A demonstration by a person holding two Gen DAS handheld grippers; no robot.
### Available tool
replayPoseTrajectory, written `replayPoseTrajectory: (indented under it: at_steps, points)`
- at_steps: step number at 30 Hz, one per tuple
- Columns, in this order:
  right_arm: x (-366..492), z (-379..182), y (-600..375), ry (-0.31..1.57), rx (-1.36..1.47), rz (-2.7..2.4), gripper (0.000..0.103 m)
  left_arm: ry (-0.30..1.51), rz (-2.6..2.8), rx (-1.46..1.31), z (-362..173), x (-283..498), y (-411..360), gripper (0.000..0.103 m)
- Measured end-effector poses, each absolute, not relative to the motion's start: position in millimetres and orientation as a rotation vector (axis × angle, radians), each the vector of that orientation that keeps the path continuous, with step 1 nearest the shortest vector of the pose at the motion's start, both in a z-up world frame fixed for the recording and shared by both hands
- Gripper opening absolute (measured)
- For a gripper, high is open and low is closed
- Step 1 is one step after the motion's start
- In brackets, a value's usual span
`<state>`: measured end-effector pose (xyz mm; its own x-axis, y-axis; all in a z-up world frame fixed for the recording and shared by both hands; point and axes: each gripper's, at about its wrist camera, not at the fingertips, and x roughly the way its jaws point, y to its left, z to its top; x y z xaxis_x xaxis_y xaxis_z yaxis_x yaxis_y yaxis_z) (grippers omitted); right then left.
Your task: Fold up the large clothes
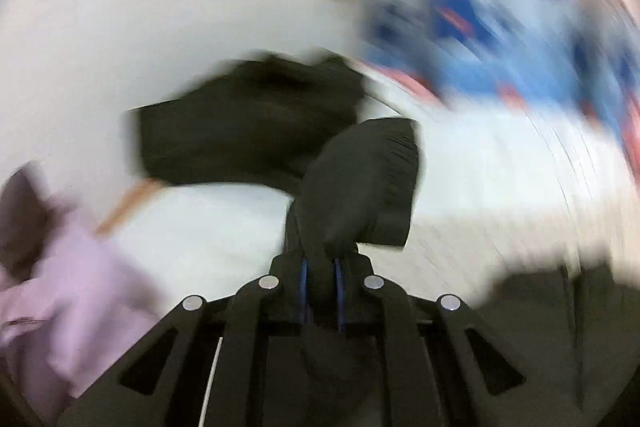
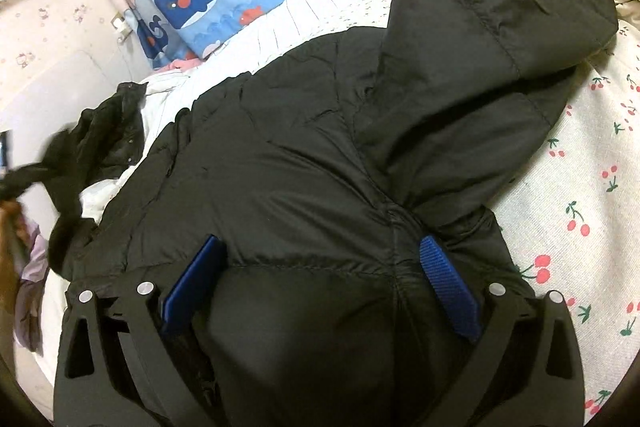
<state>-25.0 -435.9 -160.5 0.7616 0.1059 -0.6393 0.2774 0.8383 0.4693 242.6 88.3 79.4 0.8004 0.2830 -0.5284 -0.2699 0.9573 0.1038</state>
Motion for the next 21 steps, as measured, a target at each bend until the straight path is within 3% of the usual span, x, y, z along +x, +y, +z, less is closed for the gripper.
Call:
replayPoseTrajectory:
  at_steps: [5, 8, 10, 11, 17, 21]
  points:
    - [-25.2, -159.8, -436.0, 0.715, 0.572, -0.104, 0.096, 0.521, 0.518, -0.380, 135.1, 181.0, 246.2, 0.014]
    - [-22.2, -158.9, -433.4, 0.735, 0.551, -0.119, 0.096, 0.504, 0.573, -0.506, 147.0, 133.2, 290.3, 0.043]
    - [-19.7, -158.6, -430.1, 0.753, 0.527, -0.132, 0.096, 0.430, 0.623, -0.543, 158.1, 99.7, 307.3, 0.085]
    - [-18.5, -158.4, -428.6, 0.763, 0.516, -0.139, 0.096, 0.379, 0.656, -0.567, 164.6, 80.0, 316.0, 0.091]
    - [-27.5, -141.3, -437.3, 0.811, 0.578, -0.045, 0.096, 0.306, 0.631, -0.607, 185.8, 16.3, 319.6, 0.095]
    - [-80.8, -100.8, -509.3, 0.563, 0.790, -0.084, 0.096, 0.353, 0.362, -0.390, 160.2, 15.5, 216.7, 0.096]
